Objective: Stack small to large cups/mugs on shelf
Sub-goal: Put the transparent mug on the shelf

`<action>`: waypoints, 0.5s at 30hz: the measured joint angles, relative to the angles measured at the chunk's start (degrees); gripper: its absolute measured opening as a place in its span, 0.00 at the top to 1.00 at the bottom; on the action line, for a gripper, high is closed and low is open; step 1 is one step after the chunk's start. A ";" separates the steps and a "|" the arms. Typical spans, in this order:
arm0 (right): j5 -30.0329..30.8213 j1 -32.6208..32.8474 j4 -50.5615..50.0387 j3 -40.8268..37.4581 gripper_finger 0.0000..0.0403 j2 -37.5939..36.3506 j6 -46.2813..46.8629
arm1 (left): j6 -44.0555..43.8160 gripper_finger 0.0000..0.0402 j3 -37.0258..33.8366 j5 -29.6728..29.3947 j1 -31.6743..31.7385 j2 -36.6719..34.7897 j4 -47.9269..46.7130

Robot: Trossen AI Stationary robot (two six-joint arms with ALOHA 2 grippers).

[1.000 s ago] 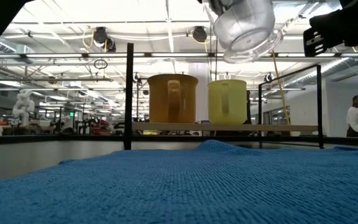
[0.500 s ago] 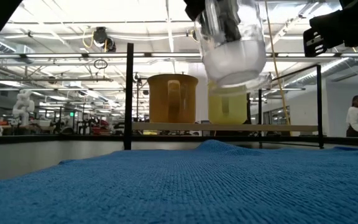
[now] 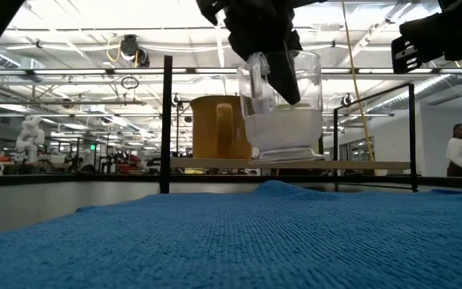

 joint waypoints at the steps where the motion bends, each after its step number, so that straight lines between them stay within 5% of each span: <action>1: 0.00 -0.01 0.00 -0.01 1.00 0.00 0.00 | -0.01 1.00 -0.18 0.61 -0.02 0.00 0.08; 15: 0.00 0.01 -0.02 0.00 1.00 0.00 -0.02 | -1.02 1.00 -6.59 3.12 0.04 0.00 4.63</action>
